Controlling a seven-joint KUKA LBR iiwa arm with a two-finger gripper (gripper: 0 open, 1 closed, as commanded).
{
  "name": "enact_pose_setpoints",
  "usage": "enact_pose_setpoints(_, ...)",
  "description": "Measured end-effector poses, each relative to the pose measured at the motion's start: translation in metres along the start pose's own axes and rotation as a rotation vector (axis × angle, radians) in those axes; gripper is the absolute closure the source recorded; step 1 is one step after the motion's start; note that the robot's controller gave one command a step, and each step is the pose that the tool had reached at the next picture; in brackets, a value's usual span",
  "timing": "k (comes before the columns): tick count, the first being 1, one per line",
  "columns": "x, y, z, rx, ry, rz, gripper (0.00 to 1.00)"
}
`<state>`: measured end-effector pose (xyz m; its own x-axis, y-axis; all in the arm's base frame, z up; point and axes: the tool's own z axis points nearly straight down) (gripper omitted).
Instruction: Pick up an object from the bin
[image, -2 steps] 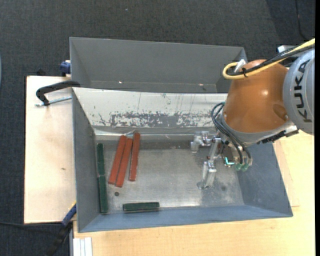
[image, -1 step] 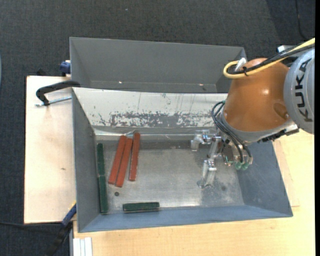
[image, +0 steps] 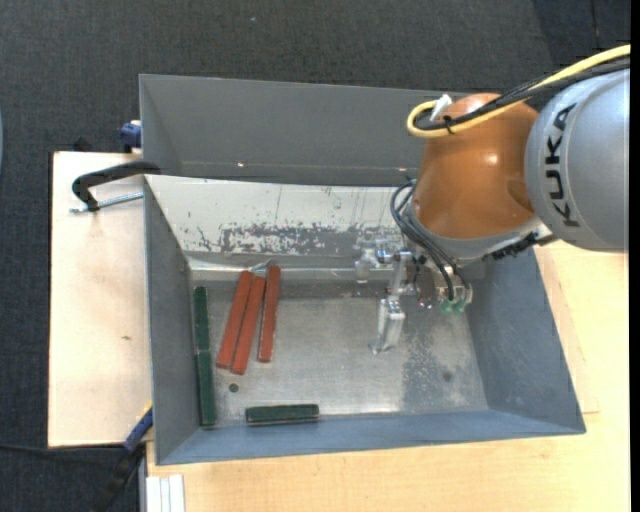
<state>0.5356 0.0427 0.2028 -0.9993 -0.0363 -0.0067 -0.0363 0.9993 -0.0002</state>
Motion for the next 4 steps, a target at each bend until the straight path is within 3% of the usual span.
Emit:
enact_pose_setpoints(1,-0.031,0.024,0.041,-0.002,-0.001,-0.067,0.00)
enact_pose_setpoints(2,-0.051,0.051,0.060,-0.002,0.002,-0.082,0.00)
enact_pose_setpoints(3,-0.061,0.092,0.082,-0.003,-0.002,-0.210,0.00)
enact_pose_setpoints(4,-0.051,0.104,0.099,-0.004,0.004,-0.432,0.00)
